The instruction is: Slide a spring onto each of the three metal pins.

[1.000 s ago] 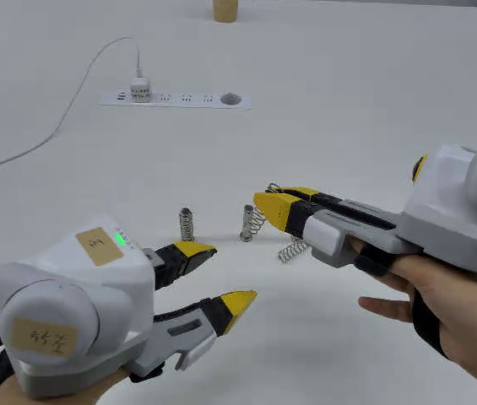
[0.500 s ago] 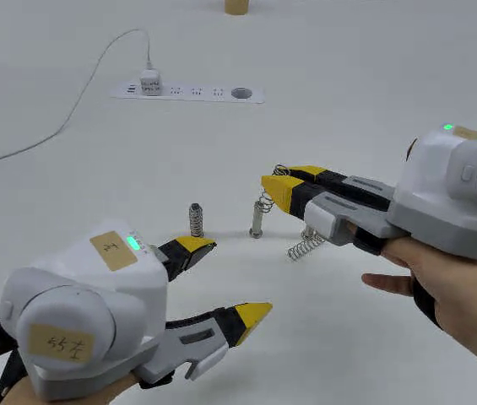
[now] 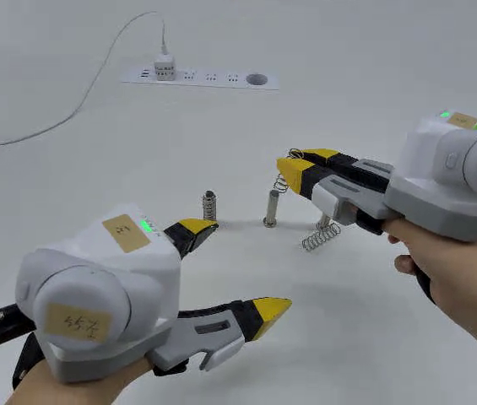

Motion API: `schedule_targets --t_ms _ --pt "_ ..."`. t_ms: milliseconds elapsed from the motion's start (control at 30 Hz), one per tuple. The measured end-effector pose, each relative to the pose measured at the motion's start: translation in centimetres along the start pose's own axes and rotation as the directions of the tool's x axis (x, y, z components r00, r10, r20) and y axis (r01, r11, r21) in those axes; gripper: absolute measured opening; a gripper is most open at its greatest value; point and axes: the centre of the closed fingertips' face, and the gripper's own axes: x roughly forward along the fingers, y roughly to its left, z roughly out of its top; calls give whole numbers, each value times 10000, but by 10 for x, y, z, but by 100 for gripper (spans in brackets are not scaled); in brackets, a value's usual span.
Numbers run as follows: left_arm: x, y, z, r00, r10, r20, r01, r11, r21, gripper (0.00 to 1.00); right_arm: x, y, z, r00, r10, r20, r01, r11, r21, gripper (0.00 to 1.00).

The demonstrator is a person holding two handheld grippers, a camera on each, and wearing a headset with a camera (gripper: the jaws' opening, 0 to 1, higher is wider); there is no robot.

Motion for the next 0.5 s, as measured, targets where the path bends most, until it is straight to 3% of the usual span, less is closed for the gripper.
schedule_targets --t_ms 500 --pt "-1 3 -9 9997 162 -208 -169 9992 -349 76 13 -3 -18 9989 45 -477 -62 9993 -358 12"
